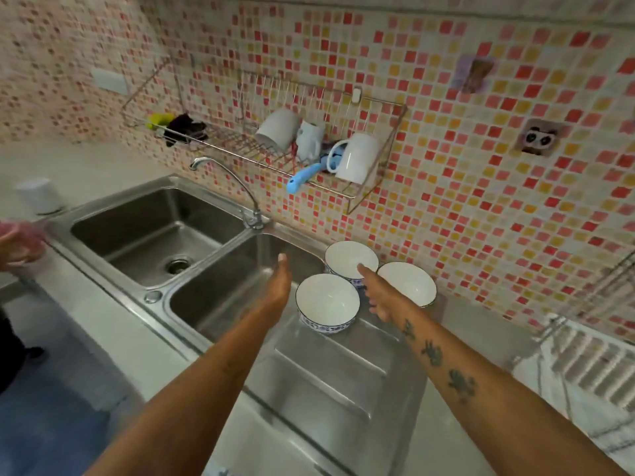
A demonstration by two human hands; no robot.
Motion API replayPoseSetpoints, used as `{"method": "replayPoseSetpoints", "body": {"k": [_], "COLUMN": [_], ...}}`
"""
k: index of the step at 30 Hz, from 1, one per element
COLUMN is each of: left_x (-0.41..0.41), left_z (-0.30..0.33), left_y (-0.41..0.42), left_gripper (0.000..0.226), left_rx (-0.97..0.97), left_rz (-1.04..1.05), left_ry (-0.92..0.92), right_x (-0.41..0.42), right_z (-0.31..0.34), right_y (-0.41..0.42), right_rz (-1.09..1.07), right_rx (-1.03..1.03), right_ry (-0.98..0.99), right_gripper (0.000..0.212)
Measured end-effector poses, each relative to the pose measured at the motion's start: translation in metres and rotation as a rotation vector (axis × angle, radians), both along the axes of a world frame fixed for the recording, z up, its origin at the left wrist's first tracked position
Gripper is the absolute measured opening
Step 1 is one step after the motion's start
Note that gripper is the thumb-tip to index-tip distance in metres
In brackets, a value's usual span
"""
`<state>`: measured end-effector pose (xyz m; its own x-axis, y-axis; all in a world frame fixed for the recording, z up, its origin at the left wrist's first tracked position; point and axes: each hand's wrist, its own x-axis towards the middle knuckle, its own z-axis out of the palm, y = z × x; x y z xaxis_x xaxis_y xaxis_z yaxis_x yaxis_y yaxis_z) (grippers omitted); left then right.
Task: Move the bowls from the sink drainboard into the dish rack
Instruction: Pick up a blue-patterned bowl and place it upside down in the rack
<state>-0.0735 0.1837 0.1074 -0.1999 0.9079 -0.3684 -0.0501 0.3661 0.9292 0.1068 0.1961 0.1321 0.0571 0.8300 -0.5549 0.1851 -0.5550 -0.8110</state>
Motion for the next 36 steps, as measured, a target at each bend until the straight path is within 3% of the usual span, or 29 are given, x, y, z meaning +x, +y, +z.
{"method": "replayPoseSetpoints", "body": {"k": [4, 11, 17, 32, 36], "left_x": [0.003, 0.014, 0.022, 0.031, 0.039], "left_z": [-0.03, -0.054, -0.081, -0.083, -0.061], "left_y": [0.01, 0.025, 0.03, 0.02, 0.01], "left_gripper": [0.08, 0.069, 0.074, 0.073, 0.07], "left_rx": [-0.073, -0.107, -0.143, -0.126, -0.053], "left_rz": [0.013, 0.029, 0.021, 0.032, -0.003], "left_ry": [-0.087, -0.238, -0.351, -0.492, -0.565], "right_x": [0.001, -0.001, -0.01, -0.009, -0.001], "right_z": [-0.03, -0.072, -0.102, -0.108, -0.089], "right_y": [0.013, 0.022, 0.031, 0.023, 0.016], "right_rz": [-0.081, -0.181, -0.203, -0.287, -0.353], "right_rx": [0.125, 0.06, -0.025, 0.002, 0.118], "right_ry": [0.059, 0.162, 0.254, 0.372, 0.42], "right_gripper": [0.056, 0.029, 0.05, 0.062, 0.061]}}
